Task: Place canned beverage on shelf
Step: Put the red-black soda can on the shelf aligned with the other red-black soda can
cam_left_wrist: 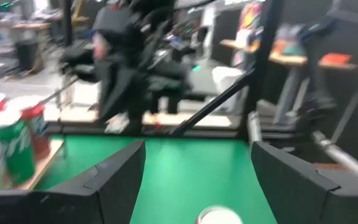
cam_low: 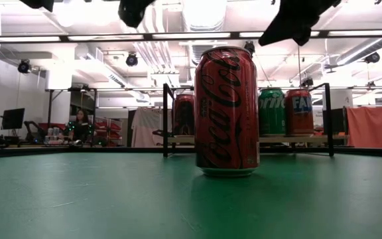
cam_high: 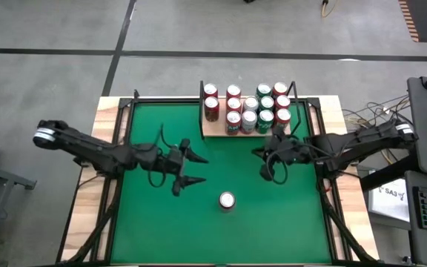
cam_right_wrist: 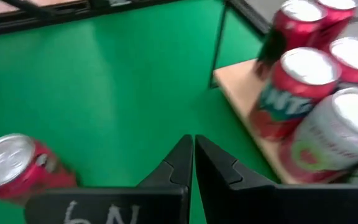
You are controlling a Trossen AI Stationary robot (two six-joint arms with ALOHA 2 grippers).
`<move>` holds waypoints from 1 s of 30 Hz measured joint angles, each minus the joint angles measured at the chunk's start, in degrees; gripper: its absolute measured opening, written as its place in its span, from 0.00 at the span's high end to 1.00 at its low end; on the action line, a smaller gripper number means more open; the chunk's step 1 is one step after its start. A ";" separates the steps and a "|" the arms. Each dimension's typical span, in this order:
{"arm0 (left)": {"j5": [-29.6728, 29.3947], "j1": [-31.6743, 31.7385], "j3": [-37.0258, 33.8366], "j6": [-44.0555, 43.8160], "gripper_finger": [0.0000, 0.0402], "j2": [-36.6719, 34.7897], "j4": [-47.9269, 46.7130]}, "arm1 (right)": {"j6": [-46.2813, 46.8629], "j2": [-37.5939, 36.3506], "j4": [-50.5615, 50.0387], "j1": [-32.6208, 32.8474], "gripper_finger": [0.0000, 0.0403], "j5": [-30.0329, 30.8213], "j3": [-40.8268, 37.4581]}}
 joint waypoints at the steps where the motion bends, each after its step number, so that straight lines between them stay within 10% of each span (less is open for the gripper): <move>1: -2.50 -1.10 0.00 0.00 0.31 1.36 0.32 | 0.33 0.06 0.20 1.00 0.98 -0.01 -0.48; 8: -12.60 -7.74 -0.02 4.54 0.31 10.82 5.77 | 1.95 1.10 7.83 8.52 0.98 0.04 -7.02; 30: -12.19 -10.91 4.19 1.66 0.31 24.65 7.67 | 4.86 20.33 27.48 17.27 0.98 2.99 -12.56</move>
